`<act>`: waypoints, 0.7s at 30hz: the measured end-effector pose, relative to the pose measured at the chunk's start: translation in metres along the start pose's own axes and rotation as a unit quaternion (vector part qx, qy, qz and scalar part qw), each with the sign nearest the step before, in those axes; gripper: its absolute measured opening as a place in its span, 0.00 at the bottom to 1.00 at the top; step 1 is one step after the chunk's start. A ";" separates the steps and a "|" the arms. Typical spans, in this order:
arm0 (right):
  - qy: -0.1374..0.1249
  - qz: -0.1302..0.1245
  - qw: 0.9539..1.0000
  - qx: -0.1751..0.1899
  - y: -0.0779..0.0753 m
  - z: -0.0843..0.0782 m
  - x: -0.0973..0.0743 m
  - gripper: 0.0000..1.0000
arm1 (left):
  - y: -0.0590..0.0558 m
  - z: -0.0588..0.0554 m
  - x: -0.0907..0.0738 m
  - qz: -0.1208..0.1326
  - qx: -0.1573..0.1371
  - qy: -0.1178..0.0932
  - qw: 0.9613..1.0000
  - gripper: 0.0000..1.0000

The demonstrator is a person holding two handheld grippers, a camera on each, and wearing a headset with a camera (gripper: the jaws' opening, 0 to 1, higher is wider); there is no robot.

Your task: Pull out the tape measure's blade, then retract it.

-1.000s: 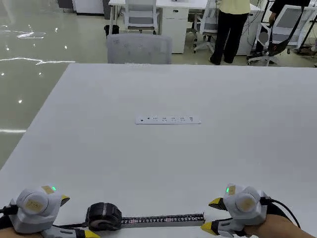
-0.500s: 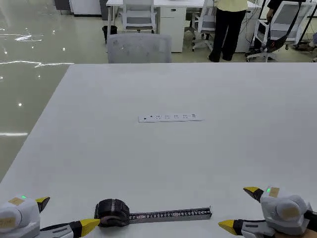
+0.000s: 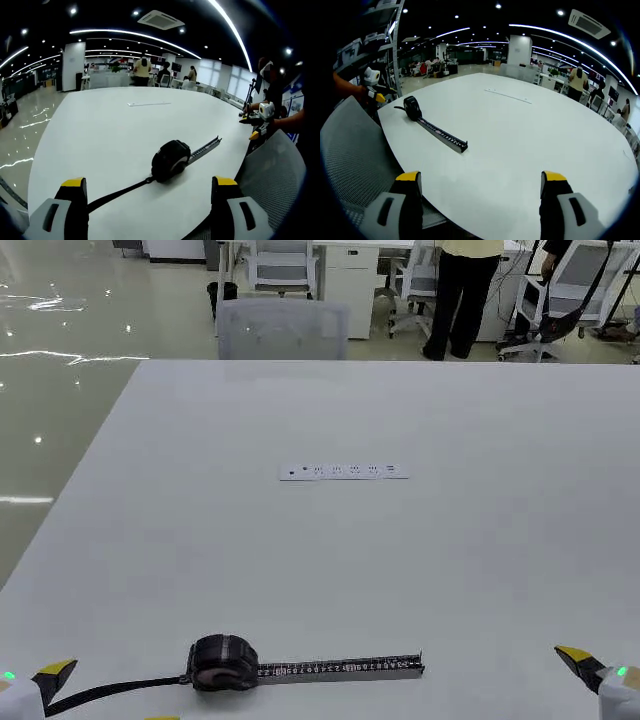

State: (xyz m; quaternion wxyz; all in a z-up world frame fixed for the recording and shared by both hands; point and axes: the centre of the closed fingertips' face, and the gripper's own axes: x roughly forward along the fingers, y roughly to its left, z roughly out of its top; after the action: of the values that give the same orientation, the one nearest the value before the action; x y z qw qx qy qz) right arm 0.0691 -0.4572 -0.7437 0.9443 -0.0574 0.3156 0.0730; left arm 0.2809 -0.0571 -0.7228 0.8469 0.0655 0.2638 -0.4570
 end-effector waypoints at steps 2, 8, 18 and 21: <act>-0.001 -0.003 1.000 0.001 -0.001 -0.004 -0.004 1.00 | -0.002 0.001 0.002 -0.005 0.005 0.000 1.000 1.00; -0.003 0.008 1.000 0.010 0.001 -0.003 -0.006 1.00 | -0.003 -0.005 0.006 -0.009 0.006 0.013 1.000 1.00; 0.008 0.029 0.999 -0.015 0.009 -0.005 -0.005 0.98 | -0.008 -0.012 0.005 -0.011 0.021 0.029 0.999 1.00; 0.010 0.033 0.999 -0.020 0.010 -0.005 -0.004 0.98 | -0.010 -0.012 0.004 -0.012 0.024 0.028 0.999 1.00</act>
State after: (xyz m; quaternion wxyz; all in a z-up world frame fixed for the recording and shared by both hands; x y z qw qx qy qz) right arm 0.0610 -0.4489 -0.7457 0.9367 -0.0661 0.3257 0.1100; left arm 0.2698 -0.0616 -0.7340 0.8318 0.0958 0.2771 -0.4713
